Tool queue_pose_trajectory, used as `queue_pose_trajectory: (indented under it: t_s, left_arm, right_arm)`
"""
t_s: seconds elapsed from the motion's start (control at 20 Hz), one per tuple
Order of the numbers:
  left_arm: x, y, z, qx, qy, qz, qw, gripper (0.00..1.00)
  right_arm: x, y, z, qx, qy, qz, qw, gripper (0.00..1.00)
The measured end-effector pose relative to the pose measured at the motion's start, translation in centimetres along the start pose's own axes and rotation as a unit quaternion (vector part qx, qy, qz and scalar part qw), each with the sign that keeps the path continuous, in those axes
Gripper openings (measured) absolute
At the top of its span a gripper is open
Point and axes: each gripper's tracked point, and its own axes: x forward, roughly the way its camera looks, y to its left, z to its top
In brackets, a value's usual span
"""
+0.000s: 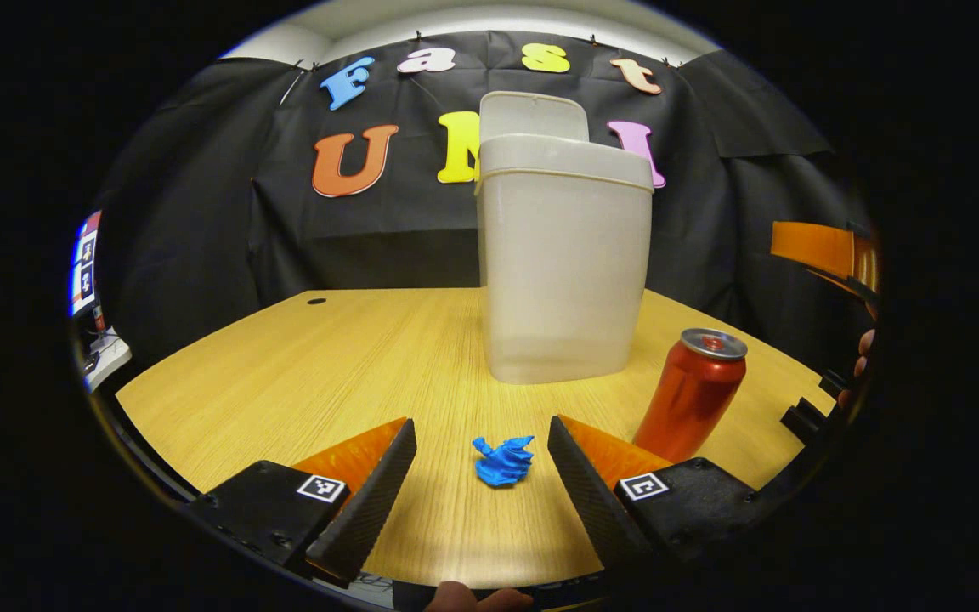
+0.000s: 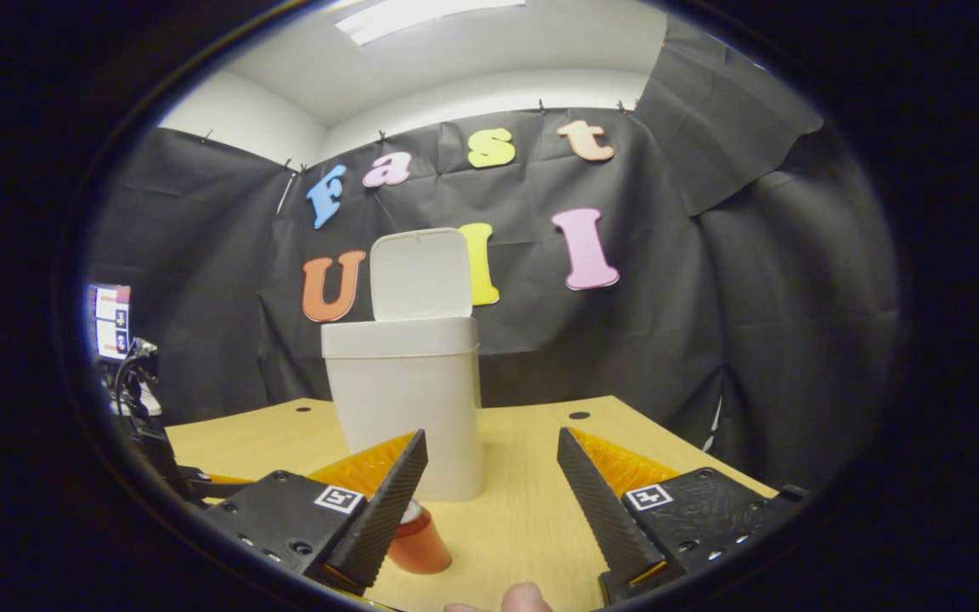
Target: Press the lid of the desktop garbage bin to open it, pick up the crumpled paper on the desktop and throw it into the bin, then pick up the pop can on the desktop and drop it into the bin, and finally close the garbage bin lid.
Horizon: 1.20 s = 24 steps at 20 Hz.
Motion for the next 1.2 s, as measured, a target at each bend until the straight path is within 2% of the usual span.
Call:
queue_pose_trajectory:
  t_s: [0.55,0.85,0.95,1.0,1.05,1.2]
  left_arm:
    - [1.4,-1.1,-3.1,0.003,0.053,-0.003,0.999,0.97]
    - [1.9,-1.4,-3.5,0.021,0.062,-0.001,0.998,0.86]
    - [1.8,-1.8,-3.5,0.02,0.062,-0.006,0.998,0.8]
    - [1.8,-2.0,-3.4,0.018,0.062,-0.008,0.998,0.72]
    - [1.8,-2.2,-3.4,0.019,0.062,-0.012,0.998,0.69]
    - [1.9,-2.5,-3.4,0.022,0.062,-0.013,0.998,0.51]
  right_arm:
    - [0.5,-0.6,-2.9,-0.004,0.031,-0.001,0.999,0.96]
    - [0.2,-0.4,-4.6,-0.013,0.046,0.008,0.999,0.96]
    - [0.1,-0.4,-4.8,-0.01,0.046,0.012,0.999,0.95]
    - [0.0,-0.5,-4.8,-0.01,0.045,0.012,0.999,0.95]
    - [-0.1,-0.5,-4.7,-0.011,0.044,0.012,0.999,0.96]
    - [-0.5,-0.2,-5.0,-0.014,0.045,0.019,0.999,0.95]
